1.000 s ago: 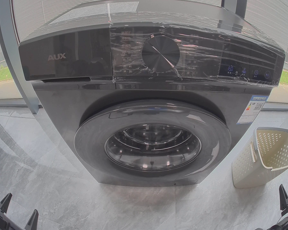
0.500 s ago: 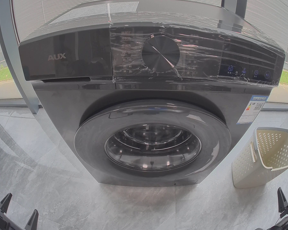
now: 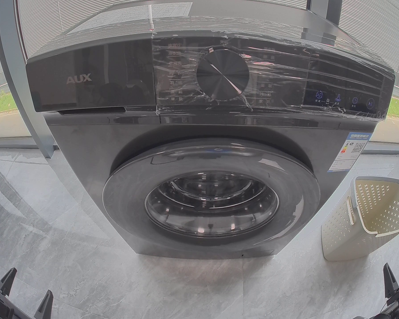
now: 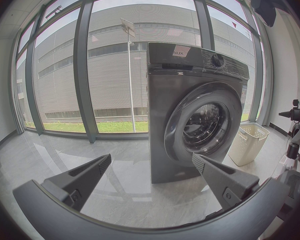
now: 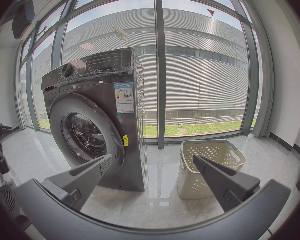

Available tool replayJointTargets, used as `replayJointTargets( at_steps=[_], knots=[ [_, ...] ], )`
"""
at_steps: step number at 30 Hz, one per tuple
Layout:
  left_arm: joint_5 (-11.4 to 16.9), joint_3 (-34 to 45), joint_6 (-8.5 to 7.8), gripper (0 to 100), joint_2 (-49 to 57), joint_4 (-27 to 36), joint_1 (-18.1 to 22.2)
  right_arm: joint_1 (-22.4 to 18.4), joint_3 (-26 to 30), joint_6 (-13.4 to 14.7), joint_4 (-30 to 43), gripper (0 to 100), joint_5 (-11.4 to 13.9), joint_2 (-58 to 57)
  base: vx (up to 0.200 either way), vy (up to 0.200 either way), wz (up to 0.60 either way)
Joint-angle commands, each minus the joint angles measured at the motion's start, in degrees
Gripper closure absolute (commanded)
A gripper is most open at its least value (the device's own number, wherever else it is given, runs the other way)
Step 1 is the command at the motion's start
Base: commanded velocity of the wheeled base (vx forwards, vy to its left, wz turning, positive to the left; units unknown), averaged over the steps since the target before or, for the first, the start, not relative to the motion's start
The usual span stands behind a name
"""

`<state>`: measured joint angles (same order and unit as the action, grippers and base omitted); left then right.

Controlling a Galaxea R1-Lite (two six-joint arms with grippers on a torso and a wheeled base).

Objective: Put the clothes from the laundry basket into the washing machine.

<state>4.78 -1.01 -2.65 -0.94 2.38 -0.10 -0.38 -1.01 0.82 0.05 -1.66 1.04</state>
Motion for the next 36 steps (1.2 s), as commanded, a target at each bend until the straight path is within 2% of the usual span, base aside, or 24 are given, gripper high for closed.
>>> replayJointTargets(
  at_steps=[1, 4, 5, 10, 17, 36],
  knots=[
    [-0.03, 1.01, 0.1, 0, 0.94, 0.0, 0.01, 0.03, 1.01, -0.2, -0.05, 0, -0.01, -0.77, 0.0, 0.0, 0.0],
    [-0.03, 1.01, 0.1, 0, 0.94, 0.0, 0.01, -0.06, 1.01, -0.99, -0.14, 0, 0.87, -0.68, 0.0, 0.0, 0.0],
    [-0.03, 1.01, 0.1, 0, 0.94, 0.0, 0.01, 0.03, 1.01, -2.22, -0.31, 0, 2.27, -0.68, 0.0, 0.0, 0.0],
    [0.06, 1.01, 0.01, 0, 0.94, 0.0, 0.01, -0.06, 1.01, -2.93, -0.49, 0, 3.15, -0.77, 0.0, 0.0, 0.0],
    [0.06, 1.01, -0.17, 0, 0.94, 0.0, 0.01, 0.11, 1.01, -0.99, -0.22, 0, 2.71, -0.77, 0.0, 0.0, 0.0],
    [0.06, 1.01, 0.01, 0, 0.94, 0.0, -0.08, 0.2, 1.01, -0.99, -0.22, 0, 2.54, -0.77, 0.0, 0.0, 0.0]
  ],
)
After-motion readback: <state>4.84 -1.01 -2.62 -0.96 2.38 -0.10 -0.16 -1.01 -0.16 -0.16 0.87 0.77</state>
